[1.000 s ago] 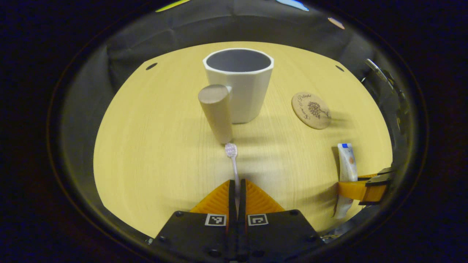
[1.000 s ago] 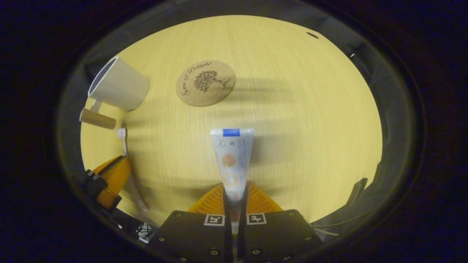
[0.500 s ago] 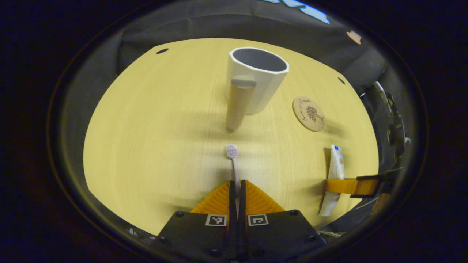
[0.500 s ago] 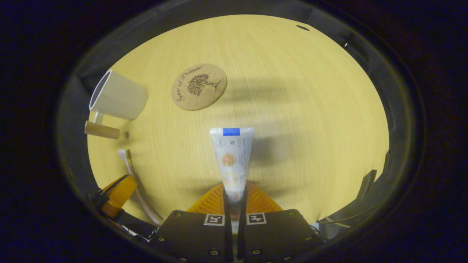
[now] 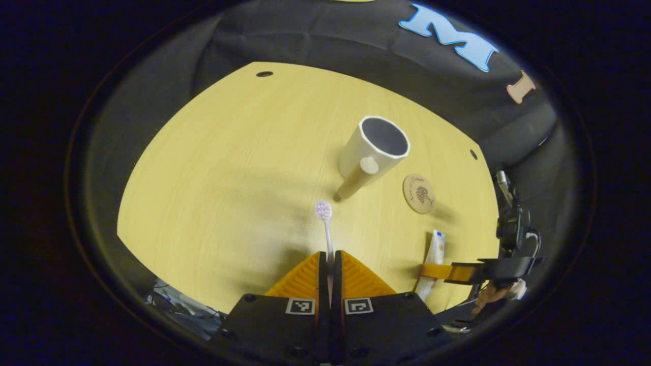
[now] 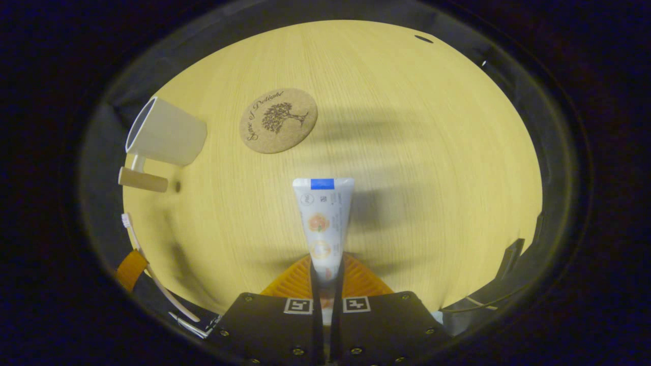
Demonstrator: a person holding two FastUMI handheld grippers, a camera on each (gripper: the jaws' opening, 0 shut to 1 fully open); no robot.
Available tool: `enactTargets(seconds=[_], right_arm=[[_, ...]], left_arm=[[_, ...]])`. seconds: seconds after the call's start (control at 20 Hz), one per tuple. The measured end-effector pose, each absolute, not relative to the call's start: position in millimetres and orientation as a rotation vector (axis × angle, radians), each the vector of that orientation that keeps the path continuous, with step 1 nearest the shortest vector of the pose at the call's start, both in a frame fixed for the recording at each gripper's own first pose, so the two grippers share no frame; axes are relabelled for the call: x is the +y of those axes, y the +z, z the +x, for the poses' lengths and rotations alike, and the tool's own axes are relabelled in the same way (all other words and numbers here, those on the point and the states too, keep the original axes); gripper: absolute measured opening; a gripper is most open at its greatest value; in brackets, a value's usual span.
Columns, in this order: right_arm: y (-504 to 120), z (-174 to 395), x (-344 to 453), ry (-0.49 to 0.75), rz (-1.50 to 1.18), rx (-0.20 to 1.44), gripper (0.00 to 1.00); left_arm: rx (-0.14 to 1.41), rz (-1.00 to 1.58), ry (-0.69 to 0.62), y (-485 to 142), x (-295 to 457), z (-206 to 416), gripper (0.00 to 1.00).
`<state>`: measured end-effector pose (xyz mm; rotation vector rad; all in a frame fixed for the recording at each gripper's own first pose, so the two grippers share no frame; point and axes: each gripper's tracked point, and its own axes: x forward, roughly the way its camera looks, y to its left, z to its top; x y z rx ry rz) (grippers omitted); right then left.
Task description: Put the toothbrush and toothpaste on the desktop into the cup, then pick up the cup and place it on the coaster on the desktop.
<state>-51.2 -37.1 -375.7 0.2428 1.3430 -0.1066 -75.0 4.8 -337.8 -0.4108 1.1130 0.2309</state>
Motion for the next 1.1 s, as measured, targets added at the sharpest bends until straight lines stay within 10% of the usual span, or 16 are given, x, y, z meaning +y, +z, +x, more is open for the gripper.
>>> enactTargets(seconds=[0.6,1.1], right_arm=[[-377,-52,-37,-0.097,0.275,1.325,0.07],[-377,-51,-38,-0.105,0.283,1.305,0.07]], left_arm=[[0.796,-0.366,0.147,-221,23,79,0.07],[0.736,-0.265,0.117,-256,21,178,0.07]])
